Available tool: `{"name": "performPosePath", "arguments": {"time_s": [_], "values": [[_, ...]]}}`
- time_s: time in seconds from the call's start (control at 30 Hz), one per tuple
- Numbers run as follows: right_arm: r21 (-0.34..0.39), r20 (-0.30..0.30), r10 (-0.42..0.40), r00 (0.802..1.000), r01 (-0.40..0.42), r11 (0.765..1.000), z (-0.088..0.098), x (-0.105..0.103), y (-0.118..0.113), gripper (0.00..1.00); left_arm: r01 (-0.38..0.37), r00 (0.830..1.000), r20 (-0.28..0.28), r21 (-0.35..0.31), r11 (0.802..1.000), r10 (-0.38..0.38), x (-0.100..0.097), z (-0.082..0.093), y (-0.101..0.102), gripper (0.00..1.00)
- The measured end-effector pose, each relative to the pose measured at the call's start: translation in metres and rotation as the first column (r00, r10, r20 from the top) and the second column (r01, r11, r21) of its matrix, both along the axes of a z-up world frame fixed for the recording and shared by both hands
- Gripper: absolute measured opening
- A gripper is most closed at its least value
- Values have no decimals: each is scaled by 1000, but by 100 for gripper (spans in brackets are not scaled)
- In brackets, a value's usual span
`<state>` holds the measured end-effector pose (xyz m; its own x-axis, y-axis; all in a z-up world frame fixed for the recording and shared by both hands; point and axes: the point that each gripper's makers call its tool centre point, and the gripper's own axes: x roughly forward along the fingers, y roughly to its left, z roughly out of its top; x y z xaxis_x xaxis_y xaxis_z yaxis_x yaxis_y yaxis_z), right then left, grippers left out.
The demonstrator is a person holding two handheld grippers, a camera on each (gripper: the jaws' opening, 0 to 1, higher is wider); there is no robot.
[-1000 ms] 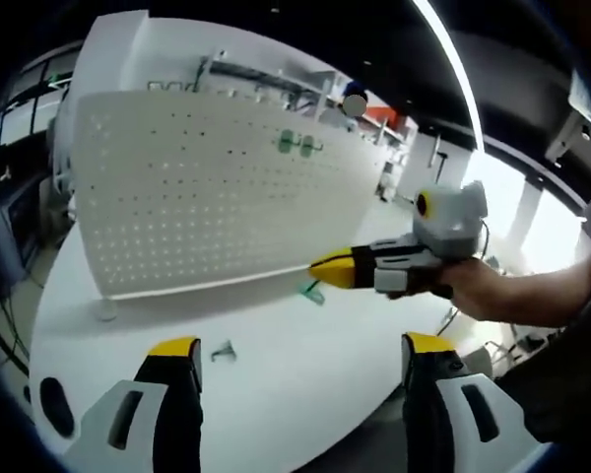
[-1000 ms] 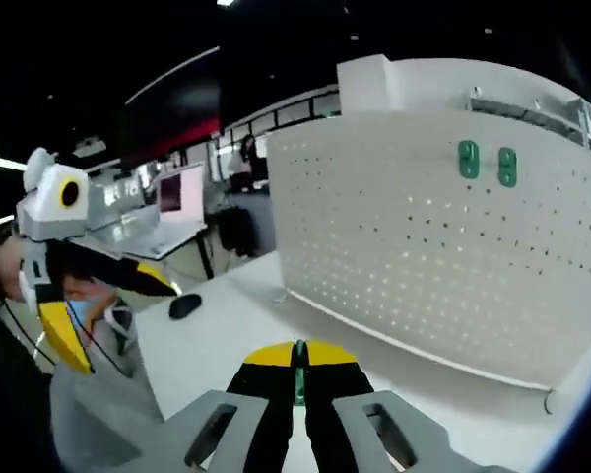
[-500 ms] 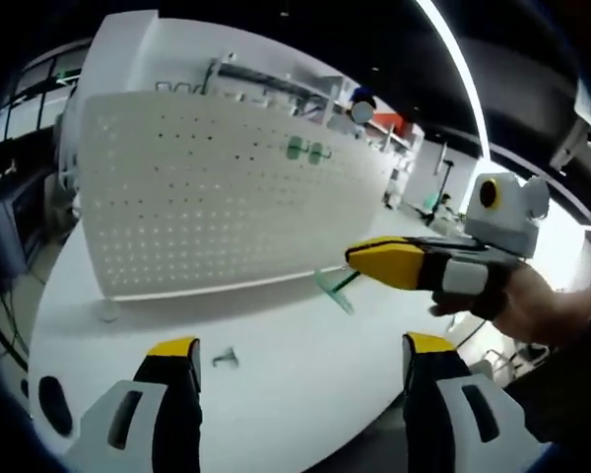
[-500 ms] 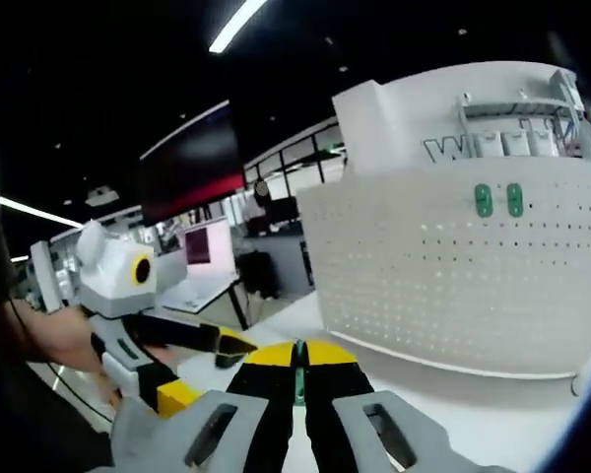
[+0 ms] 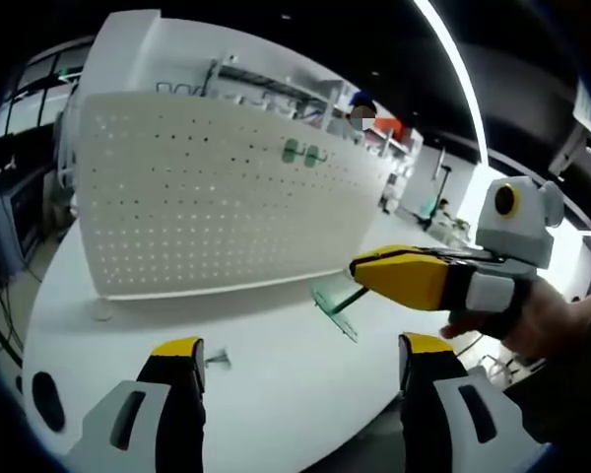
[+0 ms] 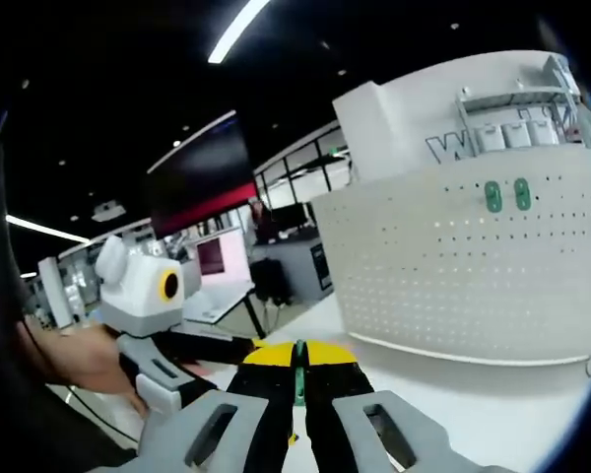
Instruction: Insert the hook assembly into the mounting plate slot until the hook locks in place.
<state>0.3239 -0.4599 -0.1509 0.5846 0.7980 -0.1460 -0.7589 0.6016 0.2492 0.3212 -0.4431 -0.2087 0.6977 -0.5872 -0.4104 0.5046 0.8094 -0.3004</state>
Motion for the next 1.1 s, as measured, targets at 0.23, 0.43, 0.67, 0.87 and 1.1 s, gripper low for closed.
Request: {"name": "performPosePath", "arguments": {"time_s": [0.23, 0.43, 0.67, 0.87, 1.1], "values": [[-5, 3, 20, 1000, -20, 1000, 1, -5, 6, 0, -5, 1000, 5, -30, 1000, 5, -1, 3, 2, 75], [-3, 7, 34, 999, -34, 999, 3, -10, 12, 0, -14, 1000, 0, -30, 999, 14, -1, 1, 5, 69], [-3, 9, 37, 999, -37, 999, 4, -12, 12, 0, 3, 1000, 5, -68, 998, -3, -2, 4, 1, 58], [-6, 28, 38, 999, -38, 999, 7, -13, 12, 0, 24, 1000, -3, -142, 990, -25, -3, 10, -4, 43], [1, 44, 49, 998, -49, 999, 10, -16, 16, 0, 29, 1000, -4, -218, 976, -30, -2, 18, -7, 31]]}}
